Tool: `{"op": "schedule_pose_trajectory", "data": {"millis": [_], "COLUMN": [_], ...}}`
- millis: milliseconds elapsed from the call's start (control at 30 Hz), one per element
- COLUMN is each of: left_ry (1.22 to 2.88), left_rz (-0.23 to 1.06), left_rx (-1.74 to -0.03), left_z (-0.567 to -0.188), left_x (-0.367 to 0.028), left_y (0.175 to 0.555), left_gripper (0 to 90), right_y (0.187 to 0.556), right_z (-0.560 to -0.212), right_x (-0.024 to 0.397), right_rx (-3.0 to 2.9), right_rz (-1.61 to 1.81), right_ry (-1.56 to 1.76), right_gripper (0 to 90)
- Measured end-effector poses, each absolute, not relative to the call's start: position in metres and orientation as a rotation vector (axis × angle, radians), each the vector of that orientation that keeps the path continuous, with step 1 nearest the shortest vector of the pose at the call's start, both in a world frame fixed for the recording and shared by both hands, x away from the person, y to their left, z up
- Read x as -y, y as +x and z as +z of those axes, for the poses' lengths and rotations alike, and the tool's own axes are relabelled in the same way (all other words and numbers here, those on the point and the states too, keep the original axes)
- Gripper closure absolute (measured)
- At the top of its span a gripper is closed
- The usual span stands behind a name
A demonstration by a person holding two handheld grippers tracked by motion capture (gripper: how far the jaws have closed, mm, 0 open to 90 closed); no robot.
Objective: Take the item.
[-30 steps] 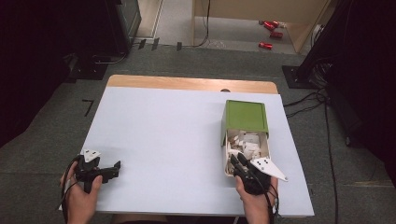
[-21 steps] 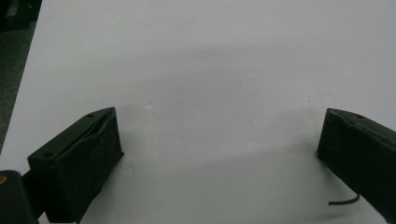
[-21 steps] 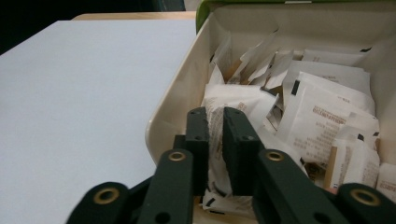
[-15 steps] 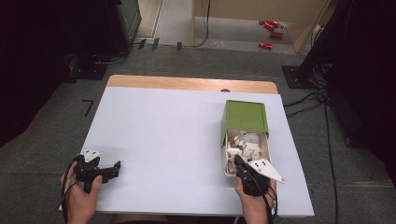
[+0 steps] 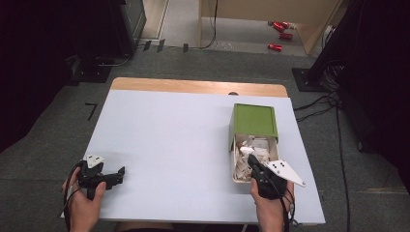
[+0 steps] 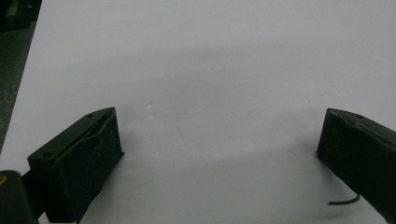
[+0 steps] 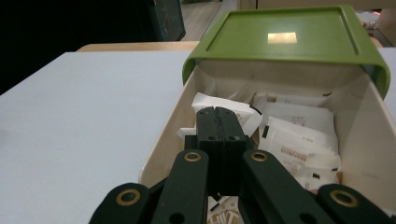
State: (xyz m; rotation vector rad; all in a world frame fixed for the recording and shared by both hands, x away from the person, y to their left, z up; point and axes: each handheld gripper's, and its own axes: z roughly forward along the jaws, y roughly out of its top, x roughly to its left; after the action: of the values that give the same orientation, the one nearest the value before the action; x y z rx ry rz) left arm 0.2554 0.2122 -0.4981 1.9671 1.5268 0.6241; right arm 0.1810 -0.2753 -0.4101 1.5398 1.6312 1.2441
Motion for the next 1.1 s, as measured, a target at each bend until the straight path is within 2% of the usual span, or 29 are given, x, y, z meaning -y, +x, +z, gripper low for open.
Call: {"op": "schedule_pose_trajectory", "data": {"millis": [500,1100], "left_ry": [1.967,1.965], "left_rz": [0.623,0.624], "left_rx": [-1.527,-1.527], "left_z": [-0.498,-0.498], "left_x": [-0.212,-0.212], "left_y": [0.255,0.255], "left_gripper": [0.0,0.0], "right_y": [0.194,0.212], "right_z": [-0.379,-0.388], "right_x": [0.258,0.214], "right_rx": [-1.627,-1.705], "right_rz": [1.289,1.319], "right_ry": [1.46,1.43], "right_gripper": [90.0,90.0]}}
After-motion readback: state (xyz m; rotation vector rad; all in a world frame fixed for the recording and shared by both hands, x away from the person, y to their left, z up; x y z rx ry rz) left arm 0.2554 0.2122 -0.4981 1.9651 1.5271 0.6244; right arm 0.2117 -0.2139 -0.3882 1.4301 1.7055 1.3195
